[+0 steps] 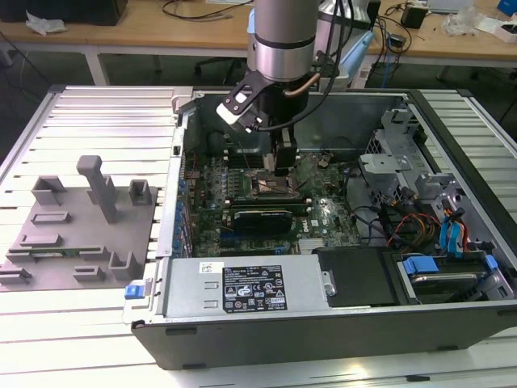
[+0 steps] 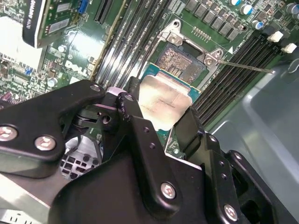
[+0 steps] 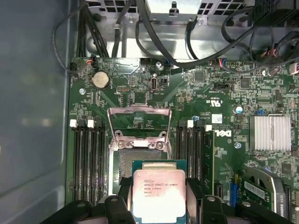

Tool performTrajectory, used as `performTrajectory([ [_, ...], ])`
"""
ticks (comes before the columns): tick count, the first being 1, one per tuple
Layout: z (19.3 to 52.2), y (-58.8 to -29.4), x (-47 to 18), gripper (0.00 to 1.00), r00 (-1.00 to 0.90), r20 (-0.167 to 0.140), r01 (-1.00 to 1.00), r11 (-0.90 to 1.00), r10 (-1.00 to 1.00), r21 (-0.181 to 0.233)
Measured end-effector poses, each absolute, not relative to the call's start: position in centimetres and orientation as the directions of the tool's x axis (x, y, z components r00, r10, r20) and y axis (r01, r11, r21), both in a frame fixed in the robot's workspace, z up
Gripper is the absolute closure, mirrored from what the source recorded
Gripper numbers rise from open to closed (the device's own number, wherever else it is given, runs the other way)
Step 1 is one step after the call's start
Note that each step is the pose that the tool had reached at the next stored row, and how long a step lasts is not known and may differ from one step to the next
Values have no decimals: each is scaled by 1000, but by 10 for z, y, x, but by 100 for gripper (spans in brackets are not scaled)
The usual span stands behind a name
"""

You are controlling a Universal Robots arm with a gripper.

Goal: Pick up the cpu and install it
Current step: 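Place the cpu into insertion slot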

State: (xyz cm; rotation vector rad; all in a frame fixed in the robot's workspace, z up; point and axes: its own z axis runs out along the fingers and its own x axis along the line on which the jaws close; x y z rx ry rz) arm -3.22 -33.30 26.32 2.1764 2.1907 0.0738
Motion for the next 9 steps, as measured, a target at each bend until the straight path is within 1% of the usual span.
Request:
performTrajectory([
  [8,252,-328,-32,46,-9,-3,997,9,1000,71],
  [9,243,-326,-32,46,-39,-18,997,40,999,70],
])
